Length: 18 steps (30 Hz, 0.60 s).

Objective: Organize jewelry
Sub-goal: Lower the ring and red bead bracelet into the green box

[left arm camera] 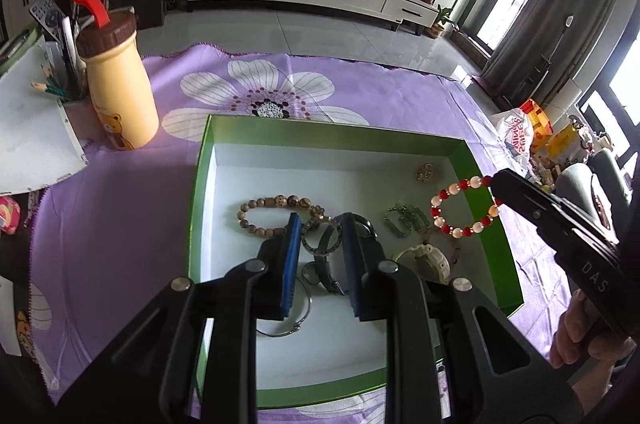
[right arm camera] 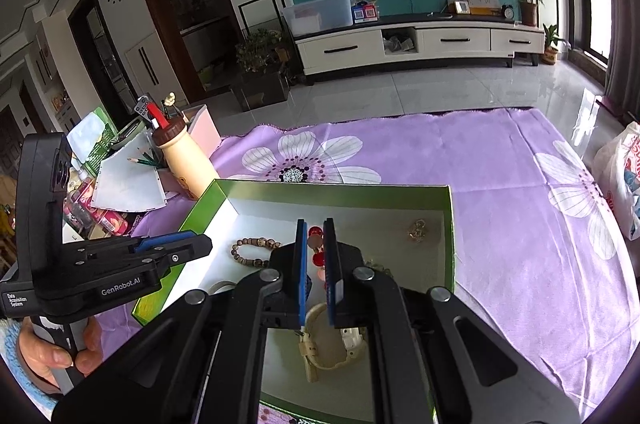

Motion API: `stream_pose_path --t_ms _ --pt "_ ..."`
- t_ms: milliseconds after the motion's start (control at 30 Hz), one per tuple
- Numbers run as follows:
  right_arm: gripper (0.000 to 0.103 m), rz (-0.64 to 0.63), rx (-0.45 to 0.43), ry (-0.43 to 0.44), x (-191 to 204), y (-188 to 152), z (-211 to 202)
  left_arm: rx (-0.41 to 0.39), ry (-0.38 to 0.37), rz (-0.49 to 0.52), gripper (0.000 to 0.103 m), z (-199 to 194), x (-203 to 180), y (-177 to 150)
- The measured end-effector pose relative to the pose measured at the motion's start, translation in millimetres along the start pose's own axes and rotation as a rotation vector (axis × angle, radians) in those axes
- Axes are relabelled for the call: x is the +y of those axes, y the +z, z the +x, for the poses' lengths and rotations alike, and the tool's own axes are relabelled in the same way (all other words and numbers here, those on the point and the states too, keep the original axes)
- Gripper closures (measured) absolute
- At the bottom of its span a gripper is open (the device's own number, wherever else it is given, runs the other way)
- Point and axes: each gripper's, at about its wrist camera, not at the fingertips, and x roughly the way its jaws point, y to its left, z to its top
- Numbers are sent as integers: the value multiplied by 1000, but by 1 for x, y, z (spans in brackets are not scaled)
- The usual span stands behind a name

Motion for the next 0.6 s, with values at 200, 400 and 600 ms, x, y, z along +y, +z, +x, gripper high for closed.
stream_pose_path --t_ms 200,400,600 --pt "96 41 32 14 -5 1 15 15 -5 -4 82 6 4 1" --pt "96 59 54 23 -7 4 25 36 13 4 82 14 6 2" --pt "96 58 77 22 -3 11 38 60 35 32 82 23 2 1"
